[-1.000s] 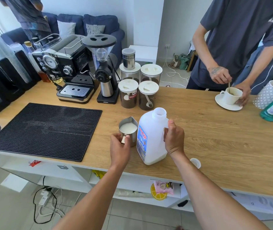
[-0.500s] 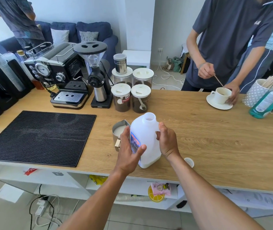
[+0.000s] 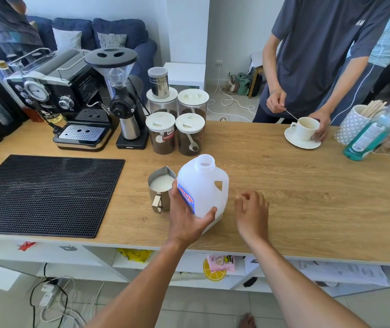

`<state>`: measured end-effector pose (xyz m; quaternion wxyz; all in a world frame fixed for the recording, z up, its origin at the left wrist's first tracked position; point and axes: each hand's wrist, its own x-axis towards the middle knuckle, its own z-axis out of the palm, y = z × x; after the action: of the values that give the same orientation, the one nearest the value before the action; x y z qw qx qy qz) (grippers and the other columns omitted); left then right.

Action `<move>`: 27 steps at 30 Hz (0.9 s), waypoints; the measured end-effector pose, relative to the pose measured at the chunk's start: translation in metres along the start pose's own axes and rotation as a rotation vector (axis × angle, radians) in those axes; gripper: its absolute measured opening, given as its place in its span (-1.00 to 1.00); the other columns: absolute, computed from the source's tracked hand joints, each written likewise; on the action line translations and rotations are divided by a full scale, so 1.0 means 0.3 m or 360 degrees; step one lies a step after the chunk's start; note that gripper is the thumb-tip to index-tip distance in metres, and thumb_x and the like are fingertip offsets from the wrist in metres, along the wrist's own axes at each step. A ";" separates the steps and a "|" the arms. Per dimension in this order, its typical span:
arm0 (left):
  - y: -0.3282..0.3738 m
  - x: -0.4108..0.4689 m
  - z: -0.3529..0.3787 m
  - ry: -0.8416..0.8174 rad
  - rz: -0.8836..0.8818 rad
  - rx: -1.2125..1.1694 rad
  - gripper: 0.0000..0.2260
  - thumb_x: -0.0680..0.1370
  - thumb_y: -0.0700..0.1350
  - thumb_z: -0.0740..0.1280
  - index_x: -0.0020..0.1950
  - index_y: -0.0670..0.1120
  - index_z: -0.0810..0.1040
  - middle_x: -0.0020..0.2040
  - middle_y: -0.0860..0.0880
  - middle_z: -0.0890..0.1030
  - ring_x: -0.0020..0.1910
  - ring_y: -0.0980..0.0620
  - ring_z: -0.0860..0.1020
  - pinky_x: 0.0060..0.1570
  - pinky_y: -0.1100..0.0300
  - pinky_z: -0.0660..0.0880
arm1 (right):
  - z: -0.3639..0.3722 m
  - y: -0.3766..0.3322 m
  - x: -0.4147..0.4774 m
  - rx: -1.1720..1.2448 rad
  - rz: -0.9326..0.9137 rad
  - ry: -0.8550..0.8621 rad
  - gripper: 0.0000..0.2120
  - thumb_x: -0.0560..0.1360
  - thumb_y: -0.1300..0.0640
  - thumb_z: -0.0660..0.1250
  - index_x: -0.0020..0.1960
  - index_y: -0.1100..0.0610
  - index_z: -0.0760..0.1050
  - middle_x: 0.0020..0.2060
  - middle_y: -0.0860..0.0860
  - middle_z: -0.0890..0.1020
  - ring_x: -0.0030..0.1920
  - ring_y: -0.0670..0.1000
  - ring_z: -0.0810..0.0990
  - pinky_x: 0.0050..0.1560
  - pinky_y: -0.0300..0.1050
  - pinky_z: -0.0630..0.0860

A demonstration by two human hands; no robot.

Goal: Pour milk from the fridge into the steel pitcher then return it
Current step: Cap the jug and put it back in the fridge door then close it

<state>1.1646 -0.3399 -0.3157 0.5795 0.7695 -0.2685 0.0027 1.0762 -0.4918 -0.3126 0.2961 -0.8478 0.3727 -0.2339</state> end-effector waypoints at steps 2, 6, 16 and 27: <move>-0.001 0.004 0.000 0.0017 0.0000 0.0021 -0.02 0.26 0.16 0.54 0.50 0.13 -0.01 0.43 -0.06 0.30 0.39 0.02 0.35 0.31 0.18 0.38 | -0.007 0.071 -0.016 -0.0310 0.0149 -0.0065 -0.63 0.56 0.00 0.25 0.30 0.16 0.39 0.24 0.10 0.44 0.28 0.16 0.36 0.26 0.06 0.33; -0.005 0.007 0.014 0.0042 -0.0030 0.0059 -0.02 0.26 0.18 0.52 0.49 0.18 -0.04 0.42 -0.07 0.32 0.37 0.01 0.37 0.26 0.18 0.40 | -0.034 0.168 -0.046 -0.0471 0.0453 -0.0238 -0.40 0.52 -0.09 0.31 0.44 0.14 0.23 0.36 0.15 0.31 0.34 0.18 0.30 0.32 0.06 0.30; -0.013 0.005 0.026 0.0071 0.0003 0.0075 -0.03 0.27 0.16 0.52 0.50 0.06 0.01 0.39 0.03 0.33 0.32 0.13 0.35 0.24 0.22 0.37 | -0.034 0.222 -0.048 -0.0575 0.0428 -0.0348 -0.42 0.54 -0.11 0.30 0.45 0.13 0.26 0.35 0.10 0.39 0.33 0.15 0.33 0.30 0.04 0.32; -0.002 0.002 0.021 0.0059 -0.0007 0.0119 -0.03 0.27 0.21 0.50 0.50 0.13 -0.03 0.42 -0.05 0.31 0.32 0.13 0.32 0.23 0.29 0.33 | -0.122 0.024 0.089 0.0449 0.0233 -0.0365 -0.52 0.49 0.01 0.43 0.35 0.08 0.43 0.18 0.00 0.55 0.05 -0.05 0.55 0.07 -0.15 0.48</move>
<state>1.1634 -0.3458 -0.3182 0.5551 0.7910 -0.2558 0.0257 1.0664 -0.5284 -0.2866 0.4688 -0.7897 0.3605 -0.1635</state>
